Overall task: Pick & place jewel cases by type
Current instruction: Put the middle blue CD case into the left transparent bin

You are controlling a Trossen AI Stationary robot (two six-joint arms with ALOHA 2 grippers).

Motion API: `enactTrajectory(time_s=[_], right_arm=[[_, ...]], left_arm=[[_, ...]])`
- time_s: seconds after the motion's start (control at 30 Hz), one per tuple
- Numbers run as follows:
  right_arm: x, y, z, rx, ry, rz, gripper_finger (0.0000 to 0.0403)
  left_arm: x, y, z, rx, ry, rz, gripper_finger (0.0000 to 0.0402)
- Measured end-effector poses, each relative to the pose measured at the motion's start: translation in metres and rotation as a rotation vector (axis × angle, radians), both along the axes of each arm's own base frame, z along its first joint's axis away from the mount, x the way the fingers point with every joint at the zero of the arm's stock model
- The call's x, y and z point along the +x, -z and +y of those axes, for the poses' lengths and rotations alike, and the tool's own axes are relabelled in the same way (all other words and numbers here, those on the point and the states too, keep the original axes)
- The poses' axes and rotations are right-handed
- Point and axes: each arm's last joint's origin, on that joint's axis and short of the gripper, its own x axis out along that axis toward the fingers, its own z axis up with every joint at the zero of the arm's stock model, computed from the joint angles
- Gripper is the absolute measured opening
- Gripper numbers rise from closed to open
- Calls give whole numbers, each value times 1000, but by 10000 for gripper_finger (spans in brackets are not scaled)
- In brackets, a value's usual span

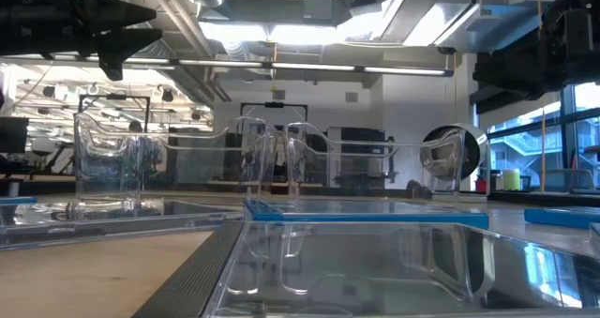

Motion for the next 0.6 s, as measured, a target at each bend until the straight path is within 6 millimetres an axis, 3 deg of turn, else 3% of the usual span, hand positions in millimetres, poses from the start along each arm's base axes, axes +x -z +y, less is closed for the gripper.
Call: enactTrajectory(time_s=[0.6], right_arm=[[0,0,0,140,-5,-63,170]], left_arm=[[18,3,-2,89,12,86,169]])
